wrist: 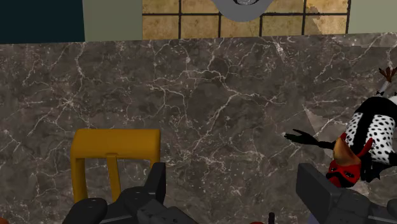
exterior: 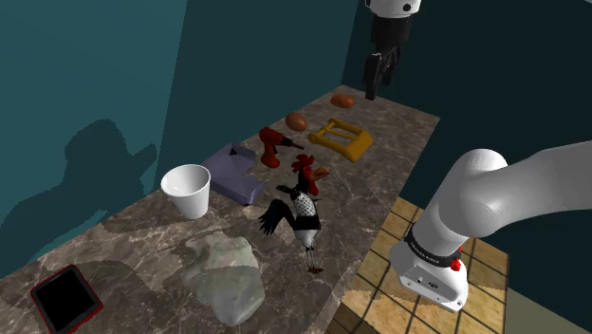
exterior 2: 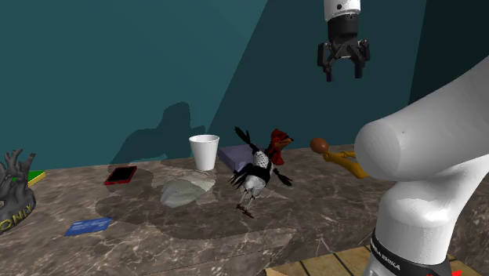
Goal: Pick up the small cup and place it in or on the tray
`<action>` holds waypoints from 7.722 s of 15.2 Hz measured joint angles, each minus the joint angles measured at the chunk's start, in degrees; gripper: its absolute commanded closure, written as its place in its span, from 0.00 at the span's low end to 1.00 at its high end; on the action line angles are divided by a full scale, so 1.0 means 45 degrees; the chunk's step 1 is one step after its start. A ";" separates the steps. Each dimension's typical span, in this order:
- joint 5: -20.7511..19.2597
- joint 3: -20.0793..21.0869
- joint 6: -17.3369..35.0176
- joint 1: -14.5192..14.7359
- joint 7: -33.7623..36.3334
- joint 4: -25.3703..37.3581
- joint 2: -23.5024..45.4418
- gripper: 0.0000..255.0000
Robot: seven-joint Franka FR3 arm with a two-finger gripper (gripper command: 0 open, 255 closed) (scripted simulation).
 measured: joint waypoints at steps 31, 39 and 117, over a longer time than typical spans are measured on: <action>0.3758 0.3044 0.8156 0.1667 0.4826 0.2609 0.9785 0.00; 0.3629 0.3402 0.9117 0.2261 0.5899 0.5601 1.3231 0.00; 0.4321 0.1954 0.7671 0.0066 0.2239 0.4701 1.1605 1.00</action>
